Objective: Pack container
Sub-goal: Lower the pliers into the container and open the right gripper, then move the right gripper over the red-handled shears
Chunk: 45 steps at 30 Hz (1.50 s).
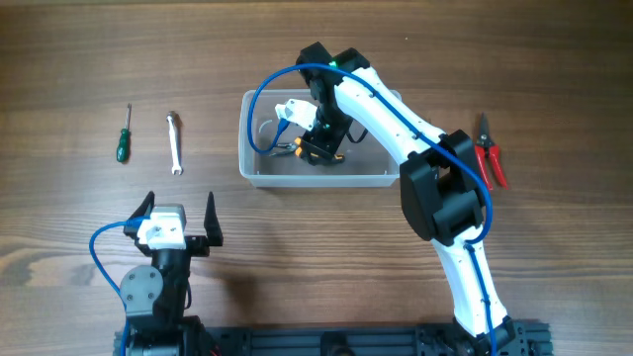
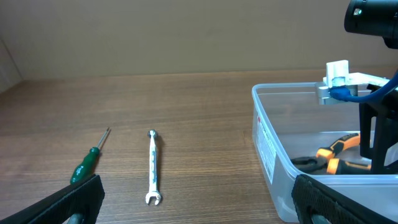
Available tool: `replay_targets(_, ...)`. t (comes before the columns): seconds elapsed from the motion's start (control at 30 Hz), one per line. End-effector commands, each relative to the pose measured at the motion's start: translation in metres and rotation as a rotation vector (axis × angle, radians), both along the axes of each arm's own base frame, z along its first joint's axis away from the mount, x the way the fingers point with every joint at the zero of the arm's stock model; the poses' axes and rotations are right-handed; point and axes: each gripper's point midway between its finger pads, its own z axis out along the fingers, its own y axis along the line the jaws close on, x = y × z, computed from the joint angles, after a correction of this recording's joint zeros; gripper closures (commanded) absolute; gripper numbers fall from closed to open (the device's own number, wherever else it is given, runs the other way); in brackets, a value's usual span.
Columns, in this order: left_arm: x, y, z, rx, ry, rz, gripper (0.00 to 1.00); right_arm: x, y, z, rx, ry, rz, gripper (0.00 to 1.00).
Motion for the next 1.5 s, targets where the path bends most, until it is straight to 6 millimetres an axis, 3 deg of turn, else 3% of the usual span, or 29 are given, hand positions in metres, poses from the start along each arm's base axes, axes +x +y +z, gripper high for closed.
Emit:
replay_targets(0.0, 0.0, 0.001, -0.001, -0.008, -0.004, 0.006, 0.0, 0.0, 0.004, -0.001, 0.02, 0.011, -0.005, 0.55)
replay_targets(0.1, 0.0, 0.001, -0.001, -0.008, -0.004, 0.006, 0.0, 0.003, 0.004, 0.008, 0.016, 0.009, -0.034, 0.48)
replay_targets(0.27, 0.0, 0.001, -0.001, -0.008, -0.004, 0.006, 0.0, 0.016, 0.003, 0.05, 0.033, -0.03, -0.09, 0.24)
replay_targets(0.3, 0.0, 0.001, -0.001, -0.008, -0.004, 0.006, 0.0, 0.023, 0.0, 0.071, 0.051, -0.056, -0.114, 0.12)
replay_targets(0.37, 0.0, 0.001, -0.001, -0.008, -0.004, 0.006, 0.0, 0.032, -0.006, 0.1, 0.074, -0.099, -0.15, 0.0)
replay_targets(0.4, 0.0, 0.001, -0.001, -0.008, -0.004, 0.006, 0.0, 0.036, -0.012, 0.114, 0.081, -0.126, -0.163, 0.0)
replay_targets(0.6, 0.0, 0.001, -0.001, -0.008, -0.004, 0.006, 0.0, 0.058, -0.083, 0.185, -0.028, -0.317, -0.407, 0.0)
replay_targets(0.67, 0.0, 0.001, -0.001, -0.008, -0.004, 0.006, 0.0, 0.058, -0.117, 0.209, -0.067, -0.365, -0.529, 0.0)
replay_targets(0.93, 0.0, 0.001, -0.001, -0.008, -0.004, 0.006, 0.0, 0.044, -0.204, 0.286, 0.009, -0.476, -0.865, 0.0)
replay_targets(1.03, 0.0, 0.001, -0.001, -0.008, -0.004, 0.006, 0.0, 0.032, -0.228, 0.293, 0.001, -0.479, -0.935, 0.0)
replay_targets(1.1, 0.0, 0.001, -0.001, -0.008, -0.004, 0.006, 0.0, 0.023, -0.243, 0.286, -0.024, -0.451, -0.973, 0.0)
replay_targets(1.23, 0.0, 0.001, -0.001, -0.008, -0.004, 0.006, 0.0, 0.011, -0.277, 0.252, -0.115, -0.35, -1.045, 0.0)
replay_targets(1.47, 0.0, 0.001, -0.001, -0.008, -0.004, 0.006, 0.0, 0.007, -0.335, 0.198, -0.179, -0.233, -1.11, 0.0)
